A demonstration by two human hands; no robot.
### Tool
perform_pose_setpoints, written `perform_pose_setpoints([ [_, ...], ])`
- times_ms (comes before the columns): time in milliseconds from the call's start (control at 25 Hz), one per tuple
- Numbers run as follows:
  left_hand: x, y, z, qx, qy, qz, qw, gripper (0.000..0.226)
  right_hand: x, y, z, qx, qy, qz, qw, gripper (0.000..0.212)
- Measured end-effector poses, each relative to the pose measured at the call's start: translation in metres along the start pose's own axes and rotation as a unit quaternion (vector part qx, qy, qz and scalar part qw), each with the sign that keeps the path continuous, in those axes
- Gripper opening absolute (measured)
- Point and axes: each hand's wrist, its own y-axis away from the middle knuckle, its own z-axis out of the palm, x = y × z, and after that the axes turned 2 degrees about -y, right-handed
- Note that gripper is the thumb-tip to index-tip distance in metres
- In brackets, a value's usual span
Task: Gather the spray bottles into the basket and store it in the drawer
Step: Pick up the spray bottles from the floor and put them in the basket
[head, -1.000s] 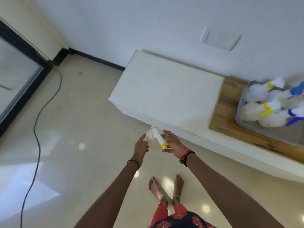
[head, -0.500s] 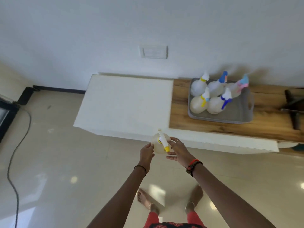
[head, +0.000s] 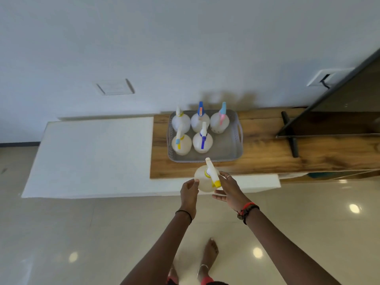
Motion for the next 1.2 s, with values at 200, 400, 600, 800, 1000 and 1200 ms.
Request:
perform_pose_setpoints([
  [200, 0.012, -0.012, 0.055, 0.006, -0.023, 0.018, 1.0, 0.031, -0.031, -0.021, -0.034, 0.012, -0.061, 0.0, 0.998, 0.043],
  [400, 0.032, -0.038, 0.096, -0.035, -0.026, 0.035, 0.998, 0.04, -0.06, -0.047, -0.042, 0.036, -0.129, -0.019, 0.991, 0.045],
  [600, 0.05, -0.077, 0.125, -0.051, -0.043, 0.042, 0.997, 0.042, -0.087, -0.081, -0.043, 0.052, -0.158, -0.041, 0.985, 0.046],
  [800, 0.052, -0.115, 0.141, -0.043, -0.038, 0.032, 0.998, 0.045, -0.102, -0.12, -0.04, 0.067, -0.16, -0.04, 0.984, 0.047],
  [1000, 0.043, -0.141, 0.15, -0.036, -0.024, -0.001, 0.999, 0.047, -0.106, -0.147, -0.039, 0.067, -0.158, -0.031, 0.985, 0.047],
  [1200, 0.037, -0.154, 0.156, -0.016, 0.006, -0.027, 0.999, 0.048, -0.102, -0.166, -0.037, 0.064, -0.163, -0.016, 0.984, 0.046],
])
